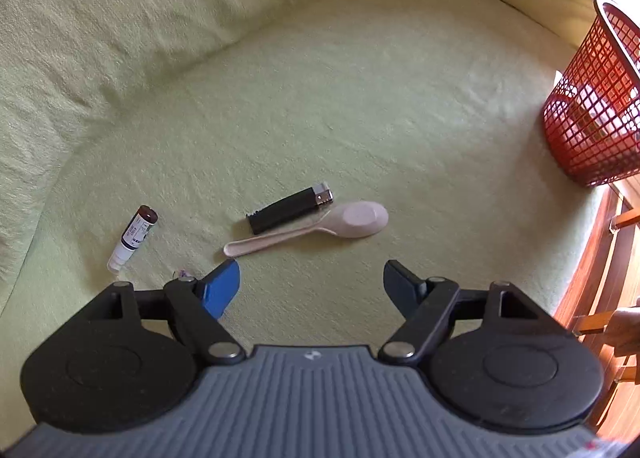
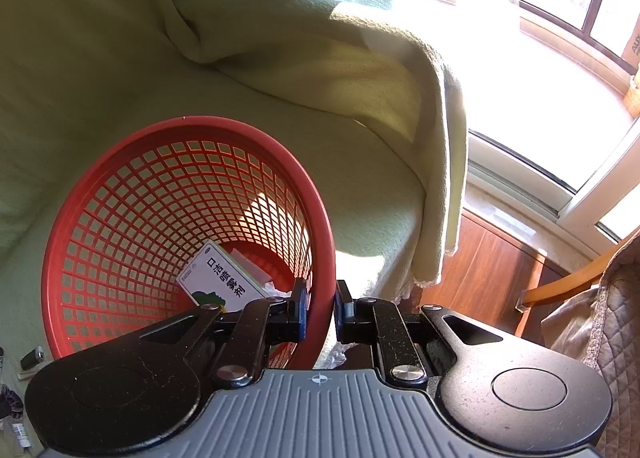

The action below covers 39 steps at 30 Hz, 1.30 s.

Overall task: Organize objects
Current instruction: 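Move the left tool to the white plastic spoon, then grasp the white spoon by its handle with the left tool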

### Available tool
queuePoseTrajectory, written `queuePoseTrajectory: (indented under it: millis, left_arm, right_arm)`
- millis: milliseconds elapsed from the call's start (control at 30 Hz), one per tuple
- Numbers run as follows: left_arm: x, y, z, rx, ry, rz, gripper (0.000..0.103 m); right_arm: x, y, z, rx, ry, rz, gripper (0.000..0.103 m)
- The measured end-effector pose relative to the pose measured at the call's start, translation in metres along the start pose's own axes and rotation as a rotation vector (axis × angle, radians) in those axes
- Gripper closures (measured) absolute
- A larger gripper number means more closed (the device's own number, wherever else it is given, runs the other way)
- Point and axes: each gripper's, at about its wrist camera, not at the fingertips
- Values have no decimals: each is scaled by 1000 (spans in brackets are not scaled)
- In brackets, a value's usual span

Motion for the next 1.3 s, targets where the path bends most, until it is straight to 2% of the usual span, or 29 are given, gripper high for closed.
queuePoseTrajectory:
  millis: [267, 333, 467, 567, 633, 733, 800, 867, 967, 1067, 1300]
  left_arm:
    - [-39, -5, -5, -142, -17, -73, 28]
    - [-48, -3, -9, -190, -28, -74, 34]
    - [-74, 0, -19, -311, -34, -57, 54]
    - [-85, 1, -20, -352, -16, -62, 56]
    - [-90, 2, -19, -355, -19, -62, 58]
    - [-96, 6, -20, -360, -34, -48, 67]
    - [-98, 8, -20, -346, -56, -34, 76]
    - [-100, 14, -19, -275, -135, 30, 91]
    - [-96, 15, -25, -210, -208, 80, 98]
    - [-93, 12, -39, -222, -171, 74, 100]
    - [-84, 17, -38, -120, -166, 81, 102]
  right_arm:
    - [1, 0, 2, -2, -15, -1, 93]
    - [1, 0, 3, -5, -19, -3, 93]
    - [2, 0, 3, -6, -23, -3, 93]
    - [2, -1, 3, -9, -27, -3, 93]
    - [2, -2, 3, -14, -30, -4, 93]
    - [2, -2, 3, -19, -35, -4, 93]
    - [2, -2, 3, -20, -38, -5, 93]
    - [2, -2, 5, -21, -40, -6, 93]
    - [2, -1, 4, -25, -42, -7, 93]
    - [2, -1, 4, -23, -41, -5, 93]
    - [1, 0, 4, -23, -38, -7, 93]
Point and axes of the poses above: each gripper's, at about its wrist camera, not at the fingertips, and x roughly against the way its jaws point, z to its left, y to its top, and after that the axes turned 11 degrees about y, right-handed
